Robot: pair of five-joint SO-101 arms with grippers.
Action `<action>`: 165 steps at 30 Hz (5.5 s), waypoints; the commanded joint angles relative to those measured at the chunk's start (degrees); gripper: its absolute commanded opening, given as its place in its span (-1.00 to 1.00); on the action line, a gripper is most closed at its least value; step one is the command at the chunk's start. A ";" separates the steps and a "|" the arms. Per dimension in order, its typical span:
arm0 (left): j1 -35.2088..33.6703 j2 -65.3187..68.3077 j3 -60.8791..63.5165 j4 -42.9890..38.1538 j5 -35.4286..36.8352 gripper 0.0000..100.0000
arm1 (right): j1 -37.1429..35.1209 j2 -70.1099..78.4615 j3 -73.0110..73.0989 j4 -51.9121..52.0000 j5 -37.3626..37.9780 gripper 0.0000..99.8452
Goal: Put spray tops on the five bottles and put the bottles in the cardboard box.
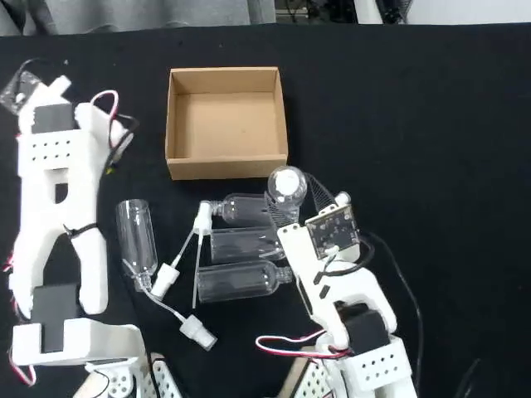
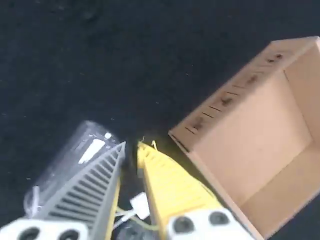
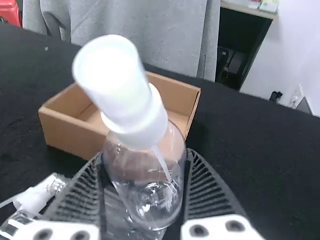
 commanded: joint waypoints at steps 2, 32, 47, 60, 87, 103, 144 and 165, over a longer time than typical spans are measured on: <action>-3.56 -3.69 6.90 -5.71 -2.11 -0.94 | 1.49 -2.77 -7.78 2.29 -0.09 -0.98; -6.20 -3.78 33.45 -35.96 -2.11 -0.94 | -0.44 26.68 -40.31 2.11 -0.09 -0.98; -10.33 -3.78 34.77 -42.11 -13.10 -0.94 | -4.66 56.13 -62.29 2.11 -4.92 -0.98; -10.42 -11.69 40.66 -44.04 -14.42 -0.94 | -4.75 85.41 -84.97 2.11 -6.15 -0.98; -11.47 -16.09 47.52 -51.25 -13.98 -0.94 | -8.70 126.02 -117.67 -3.69 -10.90 -0.98; -11.56 -16.09 47.34 -51.25 -13.89 -0.94 | -8.70 142.11 -124.70 -14.59 -14.51 -0.98; -11.56 -16.00 47.16 -51.34 -14.33 -0.94 | -9.93 160.75 -139.03 -14.68 -14.15 -0.87; -11.56 -16.00 47.08 -51.34 -14.33 -0.94 | -10.20 160.31 -142.46 -2.64 -14.33 -0.43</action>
